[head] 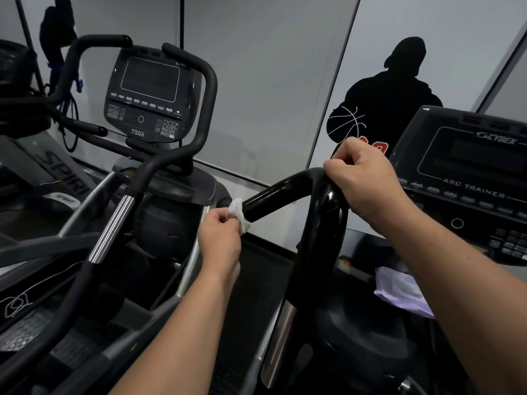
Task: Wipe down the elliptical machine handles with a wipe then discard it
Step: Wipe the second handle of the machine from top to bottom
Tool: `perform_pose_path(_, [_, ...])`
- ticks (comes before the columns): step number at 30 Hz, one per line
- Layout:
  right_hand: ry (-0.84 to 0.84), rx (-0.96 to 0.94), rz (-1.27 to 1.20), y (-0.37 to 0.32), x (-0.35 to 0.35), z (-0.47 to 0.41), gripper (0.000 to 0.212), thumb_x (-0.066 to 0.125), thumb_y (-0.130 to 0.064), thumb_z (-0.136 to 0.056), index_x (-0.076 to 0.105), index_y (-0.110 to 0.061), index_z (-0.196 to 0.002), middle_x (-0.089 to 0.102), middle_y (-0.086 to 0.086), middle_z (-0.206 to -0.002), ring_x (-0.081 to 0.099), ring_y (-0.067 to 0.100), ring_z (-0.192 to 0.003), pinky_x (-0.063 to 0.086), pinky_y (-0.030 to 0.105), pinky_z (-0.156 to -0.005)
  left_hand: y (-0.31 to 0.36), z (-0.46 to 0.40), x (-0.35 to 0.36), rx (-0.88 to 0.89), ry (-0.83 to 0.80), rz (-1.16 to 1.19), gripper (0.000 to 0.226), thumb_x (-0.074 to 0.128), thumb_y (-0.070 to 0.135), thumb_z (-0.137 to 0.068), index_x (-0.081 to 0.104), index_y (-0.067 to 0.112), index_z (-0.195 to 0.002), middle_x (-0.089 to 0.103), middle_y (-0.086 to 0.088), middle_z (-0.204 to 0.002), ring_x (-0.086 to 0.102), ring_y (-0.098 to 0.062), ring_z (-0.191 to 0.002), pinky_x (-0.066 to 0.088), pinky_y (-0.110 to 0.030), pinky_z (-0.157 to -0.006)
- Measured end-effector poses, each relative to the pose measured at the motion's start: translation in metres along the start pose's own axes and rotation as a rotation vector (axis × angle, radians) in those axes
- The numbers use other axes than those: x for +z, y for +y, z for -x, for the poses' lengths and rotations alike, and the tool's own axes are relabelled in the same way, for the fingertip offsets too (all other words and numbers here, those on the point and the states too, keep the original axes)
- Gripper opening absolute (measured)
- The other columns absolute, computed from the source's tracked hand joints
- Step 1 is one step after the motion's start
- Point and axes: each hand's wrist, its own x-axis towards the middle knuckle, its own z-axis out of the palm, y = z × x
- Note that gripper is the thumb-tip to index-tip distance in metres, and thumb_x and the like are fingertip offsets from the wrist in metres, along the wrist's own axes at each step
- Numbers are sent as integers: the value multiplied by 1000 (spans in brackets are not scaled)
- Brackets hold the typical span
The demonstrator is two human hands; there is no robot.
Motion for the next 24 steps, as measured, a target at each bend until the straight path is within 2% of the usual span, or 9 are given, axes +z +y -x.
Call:
perform_pose_path(3, [7, 0, -2, 2, 1, 0, 10, 57, -13, -88, 59, -3, -87, 51, -1, -67, 48, 16, -63, 42, 35, -60, -2, -2, -1, 12, 54, 69, 20, 59, 0, -76, 67, 18, -81, 68, -9, -81, 61, -21, -77, 53, -39, -75])
perform_pose_path(8, [2, 1, -6, 0, 1, 2, 9, 57, -12, -88, 58, -5, -83, 50, 0, -66, 47, 16, -61, 42, 34, -59, 4, 6, 10, -161, 26, 217, 34, 43, -19, -77, 60, 10, -74, 64, -6, -70, 60, -19, -70, 52, -39, -86])
perform_pose_path(13, [4, 14, -24, 1, 1, 1, 8, 57, -12, -88, 58, -4, -84, 50, 0, -65, 47, 16, -60, 41, 33, -57, 4, 15, 18, -289, 46, 399, 35, 39, -26, -77, 57, 4, -81, 58, -12, -73, 56, -19, -66, 49, -31, -69])
perform_pose_path(16, [3, 24, -35, 0, 1, 1, 8, 56, -11, -87, 58, -3, -85, 50, 0, -64, 47, 17, -60, 40, 33, -56, 1, 21, 37, -487, 11, 578, 34, 41, -28, -80, 56, 1, -89, 58, -15, -78, 59, -21, -68, 54, -32, -68])
perform_pose_path(19, [8, 12, -22, -2, 1, 3, 8, 57, -11, -88, 57, -4, -84, 50, 1, -64, 47, 16, -60, 41, 34, -57, 7, 27, 40, -592, -43, 676, 26, 48, -23, -86, 59, 1, -85, 61, -13, -79, 60, -21, -73, 54, -31, -66])
perform_pose_path(22, [2, 12, -11, -1, 2, 4, 9, 57, -12, -88, 57, -5, -82, 49, -2, -62, 45, 14, -57, 40, 31, -55, 4, 22, 36, -616, -56, 760, 28, 46, -22, -86, 58, 2, -80, 62, -11, -81, 61, -20, -76, 55, -30, -72])
perform_pose_path(24, [5, 17, -8, 0, 0, 3, 9, 57, -13, -88, 57, -6, -83, 50, -2, -63, 46, 14, -58, 41, 32, -55, 2, 21, 46, -663, -99, 785, 22, 47, -20, -85, 60, -2, -84, 62, -14, -86, 64, -24, -81, 57, -34, -85])
